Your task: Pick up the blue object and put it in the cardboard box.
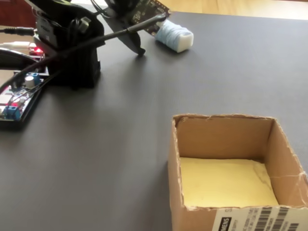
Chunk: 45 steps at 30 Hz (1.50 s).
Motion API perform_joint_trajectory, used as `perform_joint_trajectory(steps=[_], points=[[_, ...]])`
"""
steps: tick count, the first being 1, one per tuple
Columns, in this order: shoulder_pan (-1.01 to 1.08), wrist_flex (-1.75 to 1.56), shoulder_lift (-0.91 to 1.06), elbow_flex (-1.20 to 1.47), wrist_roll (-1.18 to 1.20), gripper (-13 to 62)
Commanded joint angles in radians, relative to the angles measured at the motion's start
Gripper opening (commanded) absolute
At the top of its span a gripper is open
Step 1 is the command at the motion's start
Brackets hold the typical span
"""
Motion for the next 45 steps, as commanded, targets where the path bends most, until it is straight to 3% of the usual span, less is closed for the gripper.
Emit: perform_joint_trajectory(steps=[1, 12, 17, 29, 39, 45], points=[[-0.015, -0.011, 0.061, -0.112, 0.005, 33.7], [-0.023, 0.081, -0.114, -0.328, -0.037, 33.7], [-0.044, 0.143, -0.36, -0.534, -0.037, 33.7], [-0.04, 0.161, -0.554, -0.594, -0.028, 33.5], [-0.028, 0.164, -0.621, -0.572, 0.005, 29.0], [-0.026, 0.149, -0.632, -0.541, 0.02, 18.5]])
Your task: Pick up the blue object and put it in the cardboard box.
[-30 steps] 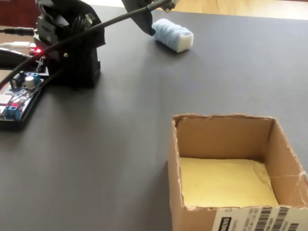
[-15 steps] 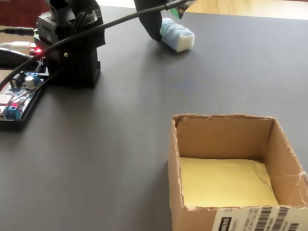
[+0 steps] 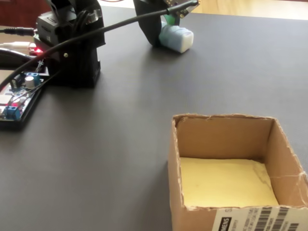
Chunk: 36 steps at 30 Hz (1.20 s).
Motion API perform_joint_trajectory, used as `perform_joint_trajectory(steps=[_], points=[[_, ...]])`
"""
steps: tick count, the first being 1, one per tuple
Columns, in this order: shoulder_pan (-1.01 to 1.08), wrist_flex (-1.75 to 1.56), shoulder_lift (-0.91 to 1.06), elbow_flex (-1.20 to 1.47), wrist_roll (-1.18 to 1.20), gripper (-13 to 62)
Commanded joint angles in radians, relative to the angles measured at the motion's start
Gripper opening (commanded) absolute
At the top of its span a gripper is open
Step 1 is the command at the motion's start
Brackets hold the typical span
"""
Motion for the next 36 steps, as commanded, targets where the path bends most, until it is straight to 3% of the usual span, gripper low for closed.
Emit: perform_joint_trajectory(steps=[1, 3, 12, 36], points=[[0.002, -0.037, 0.002, -0.021, 0.067, 14.5], [0.002, -0.072, 0.011, -0.005, 0.048, 9.4], [0.035, -0.178, 0.069, 0.034, 0.015, 6.0], [0.377, -0.518, 0.525, 0.334, -0.005, 5.9]])
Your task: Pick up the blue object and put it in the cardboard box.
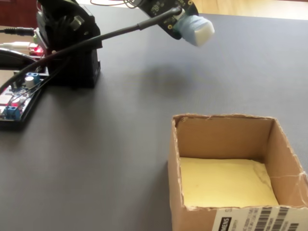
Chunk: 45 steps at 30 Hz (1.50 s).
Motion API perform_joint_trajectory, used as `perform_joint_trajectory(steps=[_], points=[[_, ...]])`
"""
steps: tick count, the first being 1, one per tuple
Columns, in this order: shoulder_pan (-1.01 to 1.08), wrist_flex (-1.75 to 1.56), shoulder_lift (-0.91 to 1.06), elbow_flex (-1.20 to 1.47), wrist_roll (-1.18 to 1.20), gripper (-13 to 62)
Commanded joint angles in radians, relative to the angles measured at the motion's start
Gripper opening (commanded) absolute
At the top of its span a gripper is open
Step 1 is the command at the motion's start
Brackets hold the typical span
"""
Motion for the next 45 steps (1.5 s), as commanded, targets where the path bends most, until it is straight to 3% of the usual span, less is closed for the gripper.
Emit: perform_joint_trajectory(steps=[1, 14, 29, 33, 38, 45], points=[[0.051, -0.126, 0.051, -0.017, 0.011, 5.9], [0.324, -0.262, 0.219, 0.084, 0.008, 5.9], [0.676, -0.42, 0.219, 0.057, -0.02, 5.9], [0.762, -0.445, 0.183, 0.008, -0.025, 5.9], [0.966, -0.477, -0.018, -0.184, -0.077, 5.9], [1.065, -0.476, -0.167, -0.331, -0.078, 6.0]])
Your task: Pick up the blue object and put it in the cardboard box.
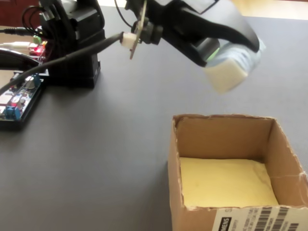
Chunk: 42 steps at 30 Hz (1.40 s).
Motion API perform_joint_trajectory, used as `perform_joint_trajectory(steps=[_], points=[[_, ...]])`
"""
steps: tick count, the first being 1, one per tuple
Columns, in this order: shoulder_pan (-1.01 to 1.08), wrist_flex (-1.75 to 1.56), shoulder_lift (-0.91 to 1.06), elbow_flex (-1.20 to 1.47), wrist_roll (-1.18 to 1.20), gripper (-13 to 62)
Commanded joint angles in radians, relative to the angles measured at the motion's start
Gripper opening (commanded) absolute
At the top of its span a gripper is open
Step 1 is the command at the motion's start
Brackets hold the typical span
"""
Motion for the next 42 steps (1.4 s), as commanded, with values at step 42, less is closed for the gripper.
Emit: perform_joint_trajectory(steps=[42], points=[[-0.19, 0.057, 0.052, -0.104, 0.009, 34.4]])
